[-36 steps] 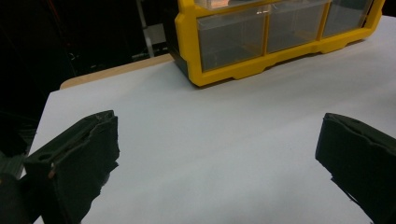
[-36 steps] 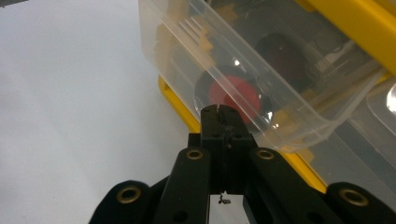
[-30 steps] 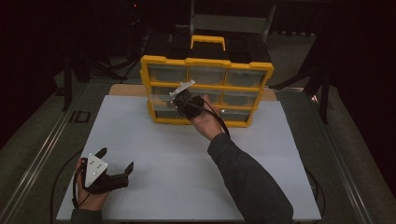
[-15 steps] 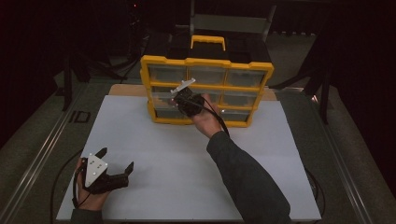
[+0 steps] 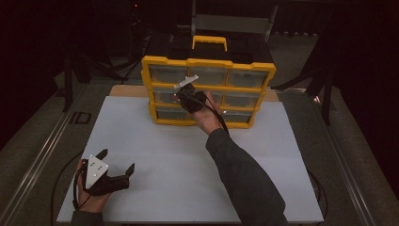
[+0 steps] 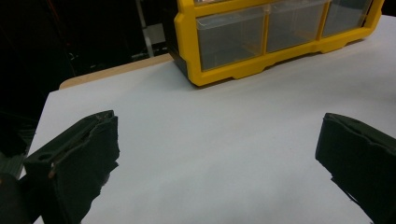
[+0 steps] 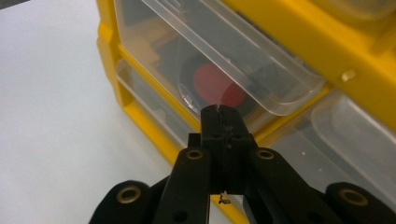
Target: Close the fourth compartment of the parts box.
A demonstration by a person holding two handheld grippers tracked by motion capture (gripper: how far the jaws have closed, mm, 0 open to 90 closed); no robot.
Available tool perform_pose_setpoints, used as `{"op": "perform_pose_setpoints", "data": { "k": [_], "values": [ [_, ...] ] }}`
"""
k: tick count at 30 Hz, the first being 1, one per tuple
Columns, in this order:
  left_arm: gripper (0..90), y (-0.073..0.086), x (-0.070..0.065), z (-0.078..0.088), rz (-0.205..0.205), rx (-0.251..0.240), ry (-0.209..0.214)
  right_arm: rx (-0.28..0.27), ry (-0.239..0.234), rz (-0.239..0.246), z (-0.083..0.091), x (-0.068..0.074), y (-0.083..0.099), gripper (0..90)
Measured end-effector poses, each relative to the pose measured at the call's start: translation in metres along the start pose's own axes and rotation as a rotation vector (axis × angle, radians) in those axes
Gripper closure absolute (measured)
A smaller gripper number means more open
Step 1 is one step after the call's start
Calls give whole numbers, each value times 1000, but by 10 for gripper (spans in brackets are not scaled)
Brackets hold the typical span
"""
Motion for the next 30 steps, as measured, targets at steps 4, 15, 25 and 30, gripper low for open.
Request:
{"op": "perform_pose_setpoints", "data": {
  "k": [4, 15, 25, 30],
  "values": [
    [3, 0, 1, 0, 0, 1, 0, 6, 7, -1, -2, -1, -2, 900],
    [3, 0, 1, 0, 0, 0, 0, -11, -30, 13, 1, 0, 4, 884],
    [3, 0, -1, -1, -3, 3, 1, -48, -64, 46, 30, -2, 18, 659],
    [3, 0, -2, -1, -4, 5, 0, -70, -85, 62, 44, -2, 28, 539]
  ]
}}
Point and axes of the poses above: each handheld gripper's, and its own axes: z roughly backward along the jaws, y roughly out of its underside, x roughly to its left, the point moved 3 cm from there along -z, roughly forward along the jaws, and after that the axes turned 13 degrees about x, right-handed, at the moved point
